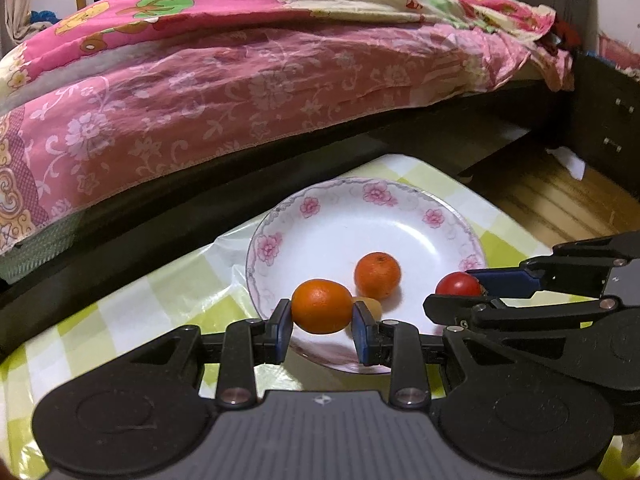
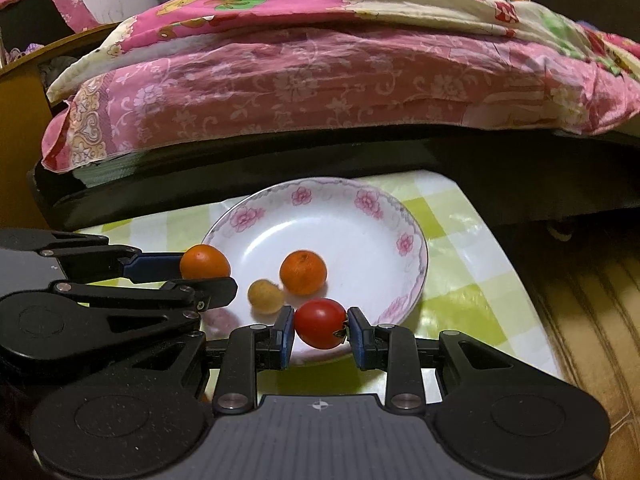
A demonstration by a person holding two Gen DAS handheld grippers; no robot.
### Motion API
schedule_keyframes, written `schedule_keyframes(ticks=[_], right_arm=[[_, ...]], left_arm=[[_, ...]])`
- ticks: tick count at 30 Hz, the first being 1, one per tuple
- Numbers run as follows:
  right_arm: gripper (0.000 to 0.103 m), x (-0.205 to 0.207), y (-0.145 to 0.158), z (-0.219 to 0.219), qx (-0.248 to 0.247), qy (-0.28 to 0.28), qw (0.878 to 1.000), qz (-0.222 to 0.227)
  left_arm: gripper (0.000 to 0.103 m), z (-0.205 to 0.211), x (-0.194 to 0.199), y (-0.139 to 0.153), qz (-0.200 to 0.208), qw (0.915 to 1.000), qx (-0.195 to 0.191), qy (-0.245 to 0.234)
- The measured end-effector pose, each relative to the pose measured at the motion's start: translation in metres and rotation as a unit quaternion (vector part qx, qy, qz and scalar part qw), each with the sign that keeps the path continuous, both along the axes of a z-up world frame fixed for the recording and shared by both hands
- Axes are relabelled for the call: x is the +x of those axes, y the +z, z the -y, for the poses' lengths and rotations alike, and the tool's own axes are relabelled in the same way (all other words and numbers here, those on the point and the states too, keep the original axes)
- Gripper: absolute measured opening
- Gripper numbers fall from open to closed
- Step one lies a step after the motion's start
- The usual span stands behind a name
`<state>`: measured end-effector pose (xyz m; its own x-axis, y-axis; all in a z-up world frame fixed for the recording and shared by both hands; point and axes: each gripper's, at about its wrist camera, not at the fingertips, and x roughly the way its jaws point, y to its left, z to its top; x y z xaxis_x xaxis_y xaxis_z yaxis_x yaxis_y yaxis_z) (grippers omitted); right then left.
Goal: Organize fruits
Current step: 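Carry the orange and cherry tomato in both tools over the white plate, then open both tools to release the orange and tomato onto the plate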
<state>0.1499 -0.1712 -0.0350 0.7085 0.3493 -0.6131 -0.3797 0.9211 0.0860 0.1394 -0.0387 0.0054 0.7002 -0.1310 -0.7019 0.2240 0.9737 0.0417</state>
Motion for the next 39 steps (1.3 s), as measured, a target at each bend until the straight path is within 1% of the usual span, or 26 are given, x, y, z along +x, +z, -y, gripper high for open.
schedule_keyframes(ticks=[5,9,14,23,25,39], right_arm=[[0.026,0.011,-0.009,-0.005,-0.005,0.004,1.0,0.001],[0.026,0.015,-0.014,-0.009,-0.01,0.006,1.0,0.004],[0.026,0.023,-0.02,-0.009,-0.014,-0.002,1.0,0.004],[0.026,0.027,-0.023,-0.005,-0.017,-0.009,1.0,0.016],[0.028,0.027,-0.023,-0.006,-0.018,-0.009,1.0,0.018],[0.03,0.026,-0.022,-0.006,-0.011,-0.005,1.0,0.019]], left_arm=[[0.038,-0.003,0.007,-0.008,-0.011,0.9997,0.009,0.018],[0.038,0.001,0.009,-0.01,-0.005,0.9993,0.032,0.018],[0.038,0.008,0.01,-0.011,0.002,0.9988,0.049,0.009],[0.038,0.01,0.015,-0.013,0.004,0.9988,0.048,0.008],[0.038,0.01,0.014,-0.014,0.006,0.9988,0.048,0.008],[0.04,0.009,0.014,-0.012,0.005,0.9988,0.047,0.015]])
